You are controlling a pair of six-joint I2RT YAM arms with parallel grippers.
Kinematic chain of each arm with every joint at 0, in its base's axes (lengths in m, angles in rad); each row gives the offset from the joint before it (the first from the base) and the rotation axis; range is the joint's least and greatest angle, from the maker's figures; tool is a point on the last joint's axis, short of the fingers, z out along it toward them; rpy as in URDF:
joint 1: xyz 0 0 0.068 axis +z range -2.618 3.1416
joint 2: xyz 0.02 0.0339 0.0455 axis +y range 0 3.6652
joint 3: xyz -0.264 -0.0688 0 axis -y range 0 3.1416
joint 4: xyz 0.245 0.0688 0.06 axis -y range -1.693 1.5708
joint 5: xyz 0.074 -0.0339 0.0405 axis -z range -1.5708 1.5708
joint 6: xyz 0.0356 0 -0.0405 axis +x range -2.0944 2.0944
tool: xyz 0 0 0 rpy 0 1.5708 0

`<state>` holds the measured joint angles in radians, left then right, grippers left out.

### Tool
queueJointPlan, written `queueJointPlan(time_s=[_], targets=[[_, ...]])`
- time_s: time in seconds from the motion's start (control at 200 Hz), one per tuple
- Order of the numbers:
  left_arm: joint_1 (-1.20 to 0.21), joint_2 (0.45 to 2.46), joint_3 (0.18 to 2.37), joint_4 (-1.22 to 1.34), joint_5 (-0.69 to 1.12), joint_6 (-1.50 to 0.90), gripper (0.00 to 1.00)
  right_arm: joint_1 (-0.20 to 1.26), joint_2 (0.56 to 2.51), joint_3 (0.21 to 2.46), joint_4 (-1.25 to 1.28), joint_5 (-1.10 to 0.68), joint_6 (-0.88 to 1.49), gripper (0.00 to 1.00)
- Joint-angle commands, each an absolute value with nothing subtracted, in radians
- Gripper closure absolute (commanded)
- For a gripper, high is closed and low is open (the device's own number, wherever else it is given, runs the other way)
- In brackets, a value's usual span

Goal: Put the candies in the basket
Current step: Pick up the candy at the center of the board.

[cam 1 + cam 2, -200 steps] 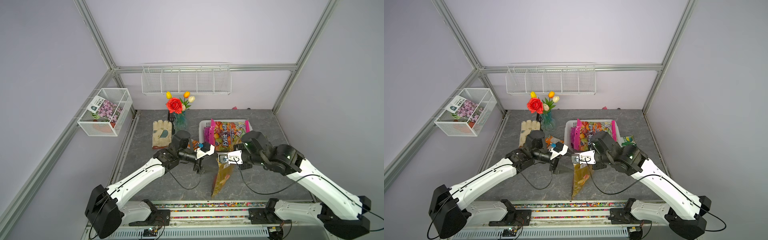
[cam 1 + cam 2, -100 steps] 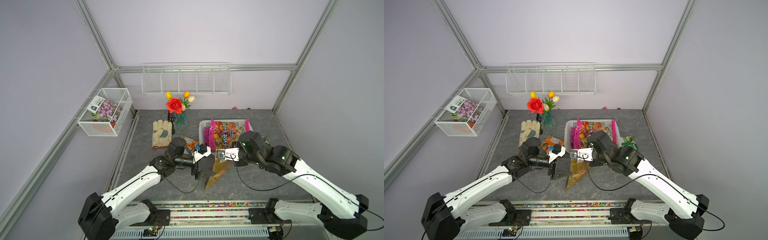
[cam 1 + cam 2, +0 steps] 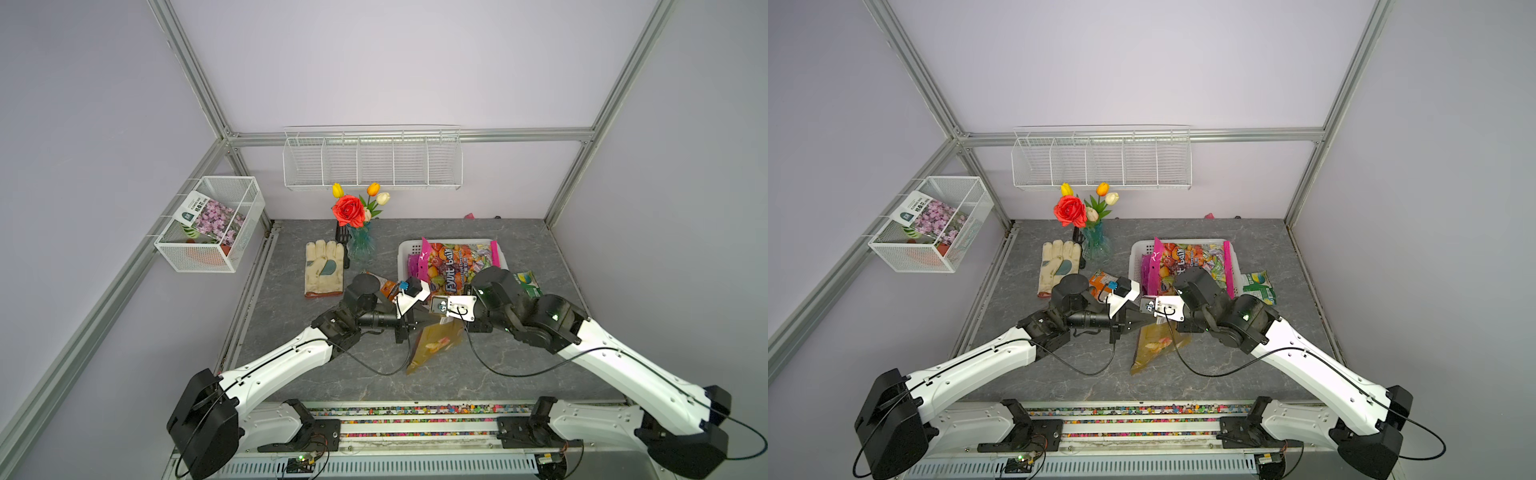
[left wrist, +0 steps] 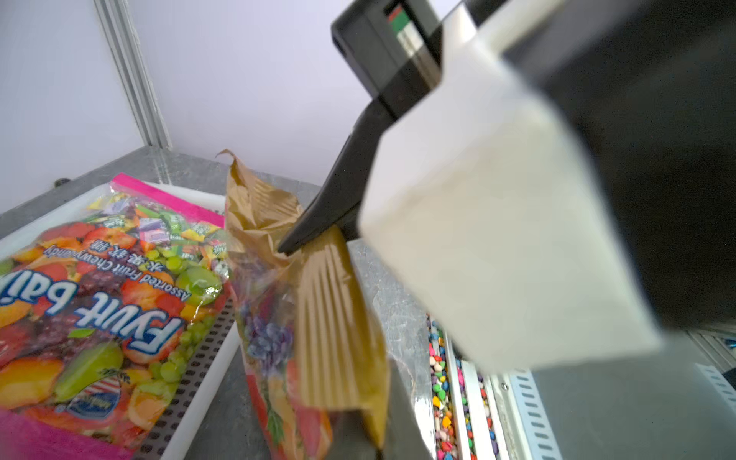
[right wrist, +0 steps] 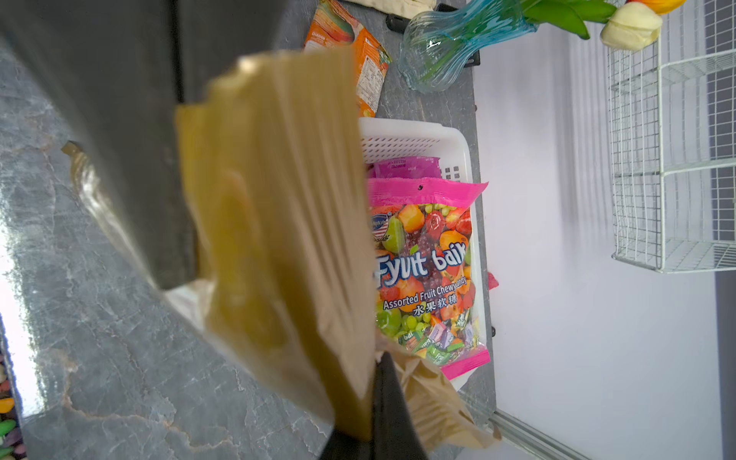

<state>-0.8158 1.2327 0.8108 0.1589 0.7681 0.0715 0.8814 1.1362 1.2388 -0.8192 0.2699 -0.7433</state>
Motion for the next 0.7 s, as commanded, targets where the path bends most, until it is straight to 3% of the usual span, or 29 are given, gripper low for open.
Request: queueJointPlan(time_s=[0.0,0.045,0.115,0.21,0.29,0.405,0.5,0.595,0.695], targets=[[-0.833,1.252,0.845,0.162,0.747,0.131,1.00,0.881,1.109,1.237,-0.744,0.258,-0.666,1.00],[-0.833,1.247,0.842,0.149,0.747,0.157,1.00,0.881,1.102,1.242,-0.770,0.258,-0.657,0.97],[-0.833,1.229,0.844,0.103,0.736,0.226,1.00,0.880,1.082,1.253,-0.834,0.249,-0.657,0.62],[-0.833,1.187,0.839,0.058,0.697,0.308,1.00,0.866,1.054,1.288,-0.945,0.189,-0.652,0.34],[-0.833,1.162,0.830,0.041,0.685,0.364,1.00,0.845,1.040,1.324,-1.000,0.134,-0.545,0.18],[-0.836,1.145,0.806,0.059,0.676,0.426,1.00,0.843,1.031,1.378,-1.004,0.129,-0.213,0.03],[-0.851,1.124,0.775,0.084,0.637,0.494,1.00,0.834,1.052,1.443,-1.016,0.164,0.177,0.04],[-0.862,1.107,0.764,0.096,0.558,0.531,1.00,0.796,1.075,1.490,-1.054,0.076,0.514,0.07],[-0.868,1.100,0.768,0.098,0.525,0.576,1.00,0.704,1.076,1.440,-1.096,-0.023,0.860,0.16]])
